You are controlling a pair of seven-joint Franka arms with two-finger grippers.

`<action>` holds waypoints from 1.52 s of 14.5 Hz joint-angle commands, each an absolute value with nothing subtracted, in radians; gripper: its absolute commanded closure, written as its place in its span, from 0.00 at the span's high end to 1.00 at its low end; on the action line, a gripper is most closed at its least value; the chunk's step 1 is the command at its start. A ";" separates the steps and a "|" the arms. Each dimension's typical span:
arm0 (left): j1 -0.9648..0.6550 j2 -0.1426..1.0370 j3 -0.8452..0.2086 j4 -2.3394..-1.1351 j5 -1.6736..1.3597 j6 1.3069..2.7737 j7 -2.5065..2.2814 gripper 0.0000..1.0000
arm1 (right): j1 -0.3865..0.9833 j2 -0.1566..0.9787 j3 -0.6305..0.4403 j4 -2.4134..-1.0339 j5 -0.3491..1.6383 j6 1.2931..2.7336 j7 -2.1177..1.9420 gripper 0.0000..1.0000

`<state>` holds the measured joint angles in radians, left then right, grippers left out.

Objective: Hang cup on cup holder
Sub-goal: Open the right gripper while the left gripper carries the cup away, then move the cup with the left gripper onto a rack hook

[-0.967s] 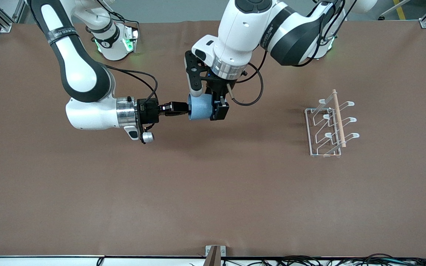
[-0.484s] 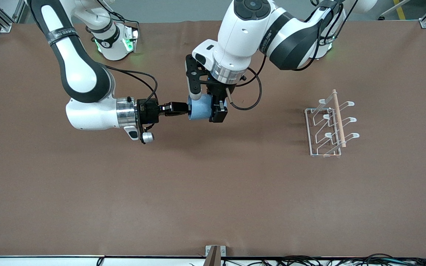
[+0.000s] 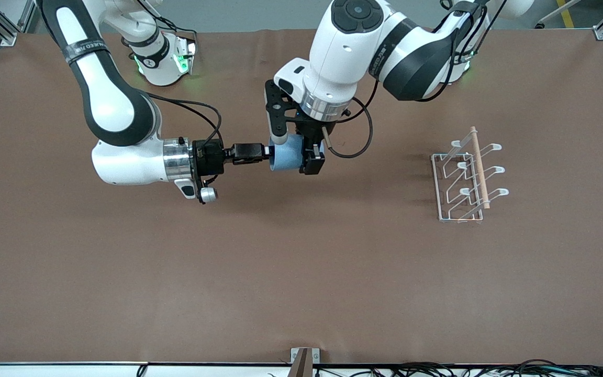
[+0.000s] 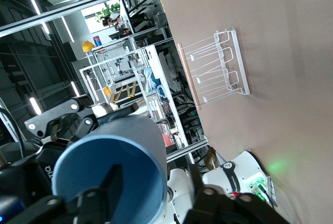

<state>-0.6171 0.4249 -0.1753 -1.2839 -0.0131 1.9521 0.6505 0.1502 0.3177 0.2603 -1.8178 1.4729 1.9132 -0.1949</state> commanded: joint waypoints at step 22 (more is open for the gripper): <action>-0.350 0.491 -0.173 -1.512 0.948 1.359 1.034 0.64 | -0.055 0.282 0.218 -1.784 0.413 2.117 -0.017 1.00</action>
